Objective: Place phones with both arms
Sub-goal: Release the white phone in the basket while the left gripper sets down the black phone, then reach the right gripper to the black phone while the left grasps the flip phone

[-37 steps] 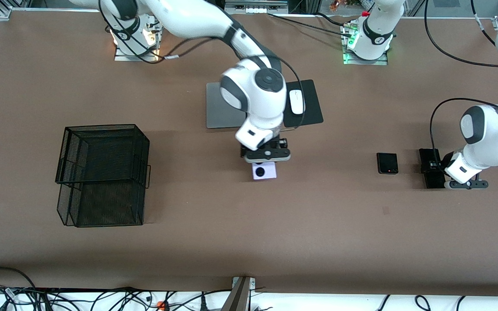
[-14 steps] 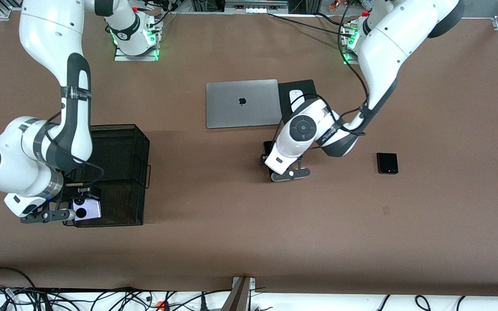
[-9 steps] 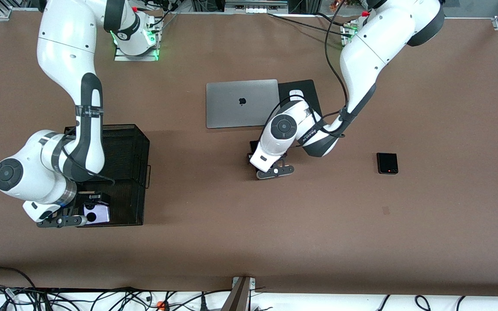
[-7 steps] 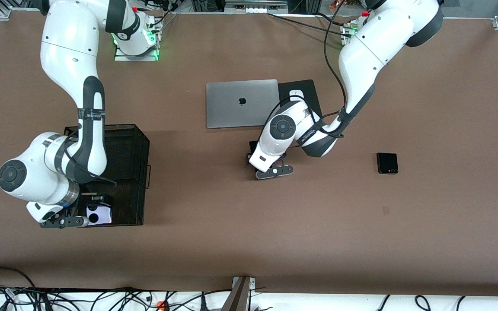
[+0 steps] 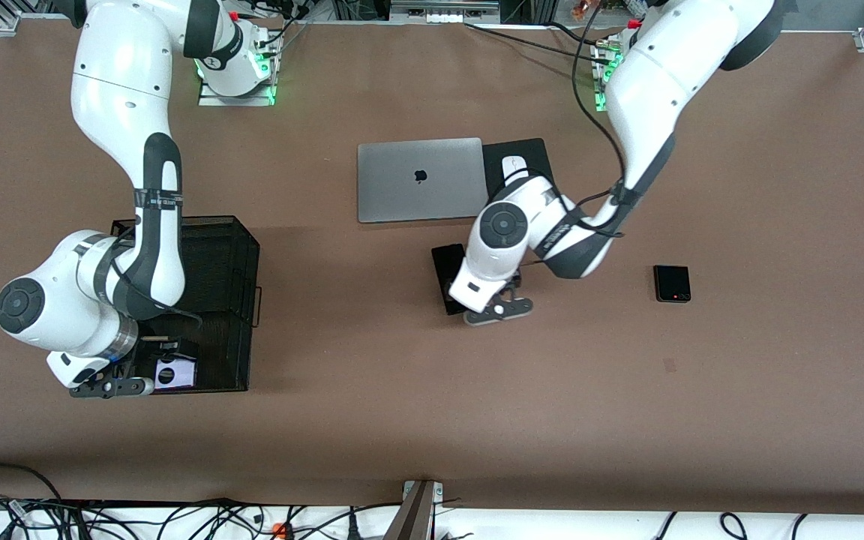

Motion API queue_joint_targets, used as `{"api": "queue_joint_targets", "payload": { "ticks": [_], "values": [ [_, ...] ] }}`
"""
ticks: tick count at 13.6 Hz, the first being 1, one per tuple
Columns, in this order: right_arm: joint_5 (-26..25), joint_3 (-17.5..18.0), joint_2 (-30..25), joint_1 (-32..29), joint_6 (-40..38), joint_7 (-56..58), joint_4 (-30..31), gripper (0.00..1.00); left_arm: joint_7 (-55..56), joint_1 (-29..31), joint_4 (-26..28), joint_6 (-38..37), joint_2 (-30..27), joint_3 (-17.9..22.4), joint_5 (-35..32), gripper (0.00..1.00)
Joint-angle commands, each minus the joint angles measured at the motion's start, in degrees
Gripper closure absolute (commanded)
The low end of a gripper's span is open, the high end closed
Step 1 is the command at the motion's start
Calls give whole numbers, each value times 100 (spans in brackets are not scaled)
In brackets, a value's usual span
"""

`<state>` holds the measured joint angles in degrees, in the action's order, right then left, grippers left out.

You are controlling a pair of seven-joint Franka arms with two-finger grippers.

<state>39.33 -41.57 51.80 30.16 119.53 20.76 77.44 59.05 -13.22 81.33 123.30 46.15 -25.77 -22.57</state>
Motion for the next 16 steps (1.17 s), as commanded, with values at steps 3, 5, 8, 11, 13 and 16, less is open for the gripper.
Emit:
{"api": "queue_joint_targets", "payload": {
  "ticks": [3, 5, 8, 11, 13, 16],
  "values": [
    [-31, -456, -608, 103, -1034, 121, -71, 0, -1568, 1179, 155, -1525, -1213, -24, -20, 0],
    [-512, -571, -1125, 244, -1570, 113, -71, 0, -2036, 1680, 173, -1870, -1354, -24, -28, 0],
    [-1067, -563, -1716, 621, -2178, -429, -71, 0, -2642, 2392, 269, -2222, -1364, 2, -98, 0],
    [-1314, -546, -1779, 1323, -2328, -1598, -193, 0, -3476, 3192, 550, -2152, -1267, 2, -108, 0],
    [-1314, -519, -1735, 1780, -2364, -2459, -335, 0, -3750, 3484, 987, -1829, -1302, -7, -108, 0],
    [-1297, -501, -1507, 2519, -2224, -3689, -484, 0, -3769, 3555, 1901, -1109, -1574, -94, -116, 0]
  ]
}}
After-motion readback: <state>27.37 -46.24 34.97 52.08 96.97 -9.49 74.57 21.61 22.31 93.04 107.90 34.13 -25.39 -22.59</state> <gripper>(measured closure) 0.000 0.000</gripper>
